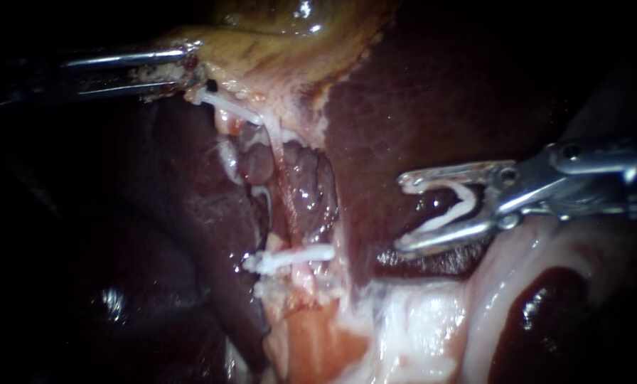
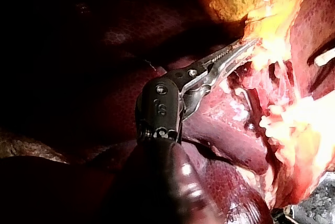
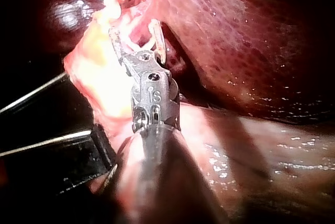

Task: Clipping second clip right tube

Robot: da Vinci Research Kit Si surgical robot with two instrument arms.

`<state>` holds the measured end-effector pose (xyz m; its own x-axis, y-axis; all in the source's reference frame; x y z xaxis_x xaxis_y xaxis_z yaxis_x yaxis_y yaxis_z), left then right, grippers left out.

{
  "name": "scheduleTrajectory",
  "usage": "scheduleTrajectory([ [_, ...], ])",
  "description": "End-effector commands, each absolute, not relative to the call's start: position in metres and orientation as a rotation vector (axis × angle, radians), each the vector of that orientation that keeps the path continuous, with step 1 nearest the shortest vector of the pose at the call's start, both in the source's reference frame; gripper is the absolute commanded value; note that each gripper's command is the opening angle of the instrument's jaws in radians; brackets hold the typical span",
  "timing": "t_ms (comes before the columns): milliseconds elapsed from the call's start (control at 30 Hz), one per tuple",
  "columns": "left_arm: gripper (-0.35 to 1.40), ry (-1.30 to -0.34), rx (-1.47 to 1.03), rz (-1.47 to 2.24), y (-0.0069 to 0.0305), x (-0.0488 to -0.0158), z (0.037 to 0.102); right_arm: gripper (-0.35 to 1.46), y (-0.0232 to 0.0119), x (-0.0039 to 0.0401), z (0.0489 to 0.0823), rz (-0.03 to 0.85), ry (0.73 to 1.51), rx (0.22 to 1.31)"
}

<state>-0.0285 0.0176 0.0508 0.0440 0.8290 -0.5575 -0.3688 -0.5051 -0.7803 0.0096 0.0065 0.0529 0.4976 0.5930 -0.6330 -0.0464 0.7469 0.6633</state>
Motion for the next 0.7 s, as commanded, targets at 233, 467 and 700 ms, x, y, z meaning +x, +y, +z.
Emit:
scheduleTrajectory([
  [233,-0.35,-0.504,-1.388,1.630,0.0175,-0.0286,0.0507,0.50,0.0048,0.0138,0.0550,0.513,0.980,0.670],
  [467,-0.35,-0.504,-1.388,1.630,0.0175,-0.0286,0.0507,0.50,0.0047,0.0167,0.0557,0.585,1.011,0.731],
  [700,-0.35,-0.504,-1.388,1.630,0.0175,-0.0286,0.0507,0.50,0.0041,0.0186,0.0566,0.583,1.013,0.751],
])
